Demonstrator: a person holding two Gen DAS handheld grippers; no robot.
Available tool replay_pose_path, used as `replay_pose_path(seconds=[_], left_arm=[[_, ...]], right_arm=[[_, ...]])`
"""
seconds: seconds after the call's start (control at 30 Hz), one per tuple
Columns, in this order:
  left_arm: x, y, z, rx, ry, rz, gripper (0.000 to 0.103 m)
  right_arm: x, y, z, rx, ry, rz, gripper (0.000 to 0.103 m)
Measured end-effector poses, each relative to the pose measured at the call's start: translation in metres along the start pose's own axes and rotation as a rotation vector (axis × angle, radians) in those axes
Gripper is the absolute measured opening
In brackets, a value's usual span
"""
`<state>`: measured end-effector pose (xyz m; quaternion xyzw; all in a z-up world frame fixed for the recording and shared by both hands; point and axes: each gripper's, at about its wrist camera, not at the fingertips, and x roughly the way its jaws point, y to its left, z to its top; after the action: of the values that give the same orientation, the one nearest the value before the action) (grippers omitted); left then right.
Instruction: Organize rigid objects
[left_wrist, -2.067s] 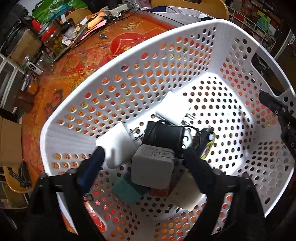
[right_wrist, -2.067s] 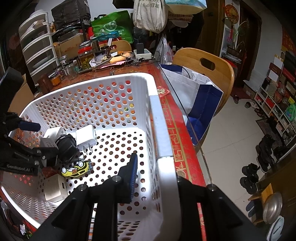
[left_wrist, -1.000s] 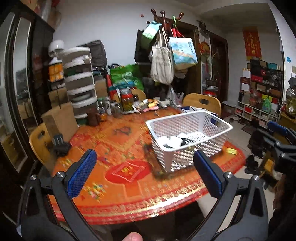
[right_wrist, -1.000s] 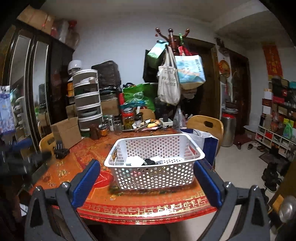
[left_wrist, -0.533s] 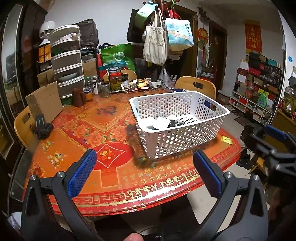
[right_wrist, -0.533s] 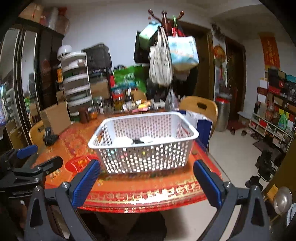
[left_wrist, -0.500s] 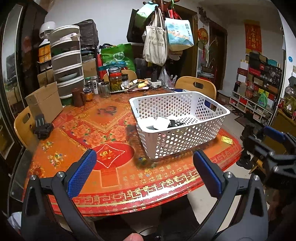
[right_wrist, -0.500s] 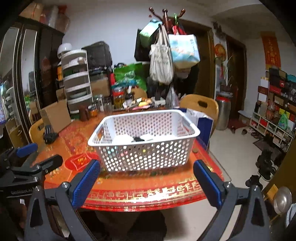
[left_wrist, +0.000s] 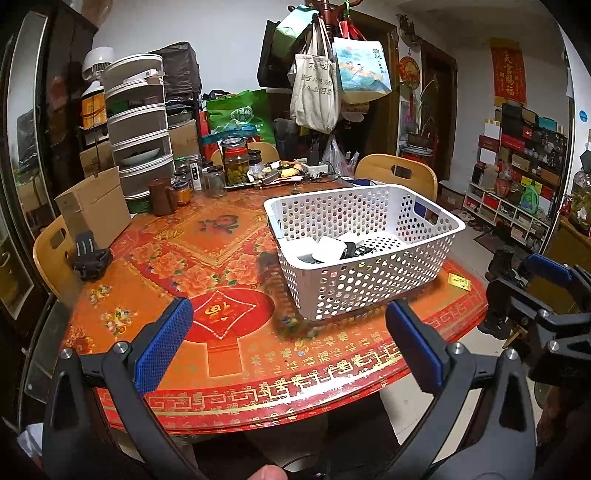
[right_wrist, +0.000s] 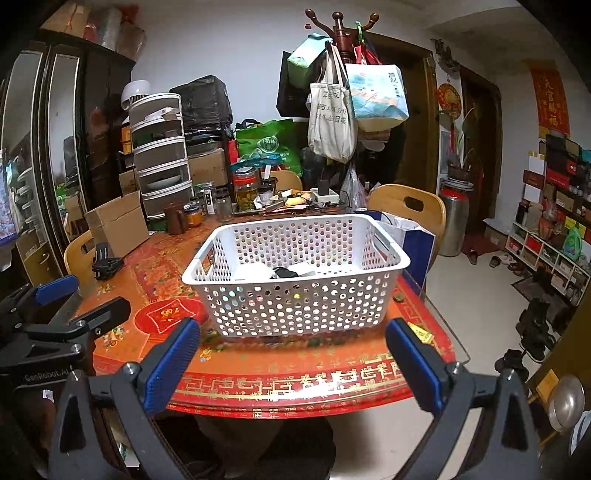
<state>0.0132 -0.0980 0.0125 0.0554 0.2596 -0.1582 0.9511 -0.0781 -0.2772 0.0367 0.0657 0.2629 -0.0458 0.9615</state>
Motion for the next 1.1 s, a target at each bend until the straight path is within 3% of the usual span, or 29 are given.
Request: replay_pose_path(seconds=[1.1], left_arm=[[0.0034, -0.0041, 0.0042, -0.017, 0.008, 0.029, 0.103]], right_arm=[[0.0017, 0.0035, 0.0003, -0.022, 0.005, 0.019, 0.1]])
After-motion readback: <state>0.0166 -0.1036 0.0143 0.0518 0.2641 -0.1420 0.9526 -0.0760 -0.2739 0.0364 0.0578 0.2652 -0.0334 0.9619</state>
